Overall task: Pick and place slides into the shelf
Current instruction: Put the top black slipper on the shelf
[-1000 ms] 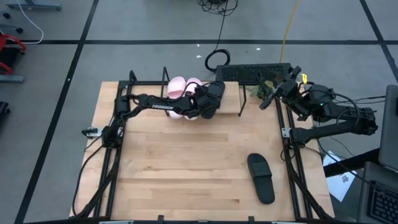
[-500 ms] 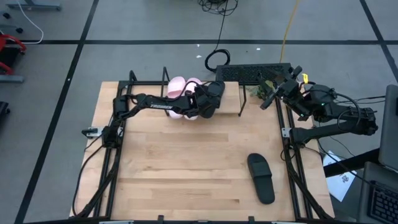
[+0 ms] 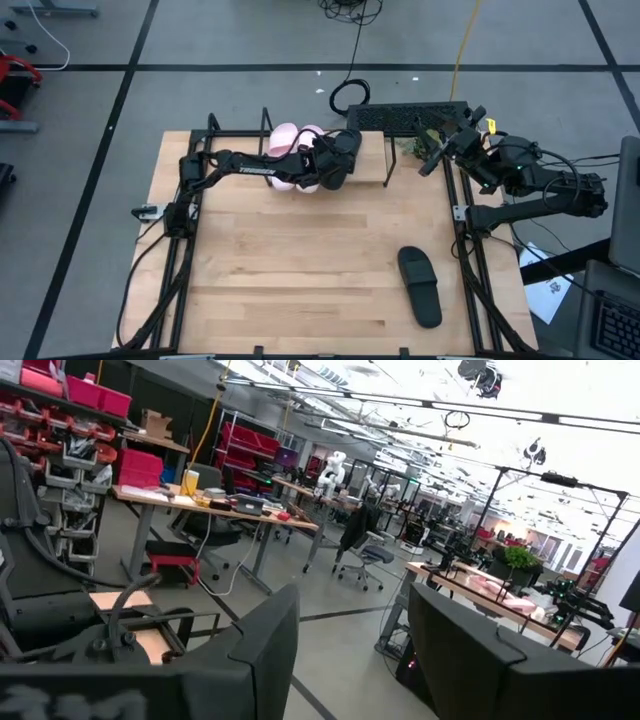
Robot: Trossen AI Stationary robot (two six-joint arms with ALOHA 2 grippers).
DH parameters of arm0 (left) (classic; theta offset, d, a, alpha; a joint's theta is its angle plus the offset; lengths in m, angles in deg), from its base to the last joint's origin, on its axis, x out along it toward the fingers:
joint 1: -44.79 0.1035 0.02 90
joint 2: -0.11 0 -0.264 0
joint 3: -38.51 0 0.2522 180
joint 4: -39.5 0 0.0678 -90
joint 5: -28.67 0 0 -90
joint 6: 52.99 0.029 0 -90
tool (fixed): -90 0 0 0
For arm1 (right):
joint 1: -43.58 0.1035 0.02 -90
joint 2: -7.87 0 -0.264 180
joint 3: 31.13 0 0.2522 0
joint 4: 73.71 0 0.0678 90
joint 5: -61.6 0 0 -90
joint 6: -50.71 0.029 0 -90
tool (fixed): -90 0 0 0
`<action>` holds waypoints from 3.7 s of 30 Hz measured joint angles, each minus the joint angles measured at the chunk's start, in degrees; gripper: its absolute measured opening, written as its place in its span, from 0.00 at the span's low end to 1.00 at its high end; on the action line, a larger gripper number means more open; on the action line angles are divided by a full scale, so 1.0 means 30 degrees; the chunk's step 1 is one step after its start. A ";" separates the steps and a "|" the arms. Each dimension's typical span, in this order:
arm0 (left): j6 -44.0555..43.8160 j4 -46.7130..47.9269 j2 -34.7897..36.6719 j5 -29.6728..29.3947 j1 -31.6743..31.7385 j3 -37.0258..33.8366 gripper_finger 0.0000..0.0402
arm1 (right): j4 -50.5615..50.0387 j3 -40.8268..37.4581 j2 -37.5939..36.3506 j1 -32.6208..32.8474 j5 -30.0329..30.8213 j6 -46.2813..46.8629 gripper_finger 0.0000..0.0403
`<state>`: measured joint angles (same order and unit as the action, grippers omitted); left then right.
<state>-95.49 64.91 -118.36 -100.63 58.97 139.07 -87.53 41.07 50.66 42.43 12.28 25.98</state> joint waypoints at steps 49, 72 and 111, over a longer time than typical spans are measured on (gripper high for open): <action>0.5310 -0.3176 -0.0819 0.6146 -0.0786 0.3601 0.32 | 0.0658 0.0007 0.0729 0.0007 -0.0066 0.0070 0.45; 0.7186 -0.0327 -0.1533 0.8647 0.0166 0.4880 0.32 | 0.0773 0.0007 0.0721 0.0003 -0.0009 0.0002 0.45; 0.8915 0.6928 -0.6367 0.9264 0.1259 1.3027 0.32 | 0.1102 0.0007 0.0743 0.0000 0.0000 -0.0146 0.45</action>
<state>-68.74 85.69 -137.46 -72.84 62.75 178.15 -84.22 41.09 52.89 42.43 12.28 25.54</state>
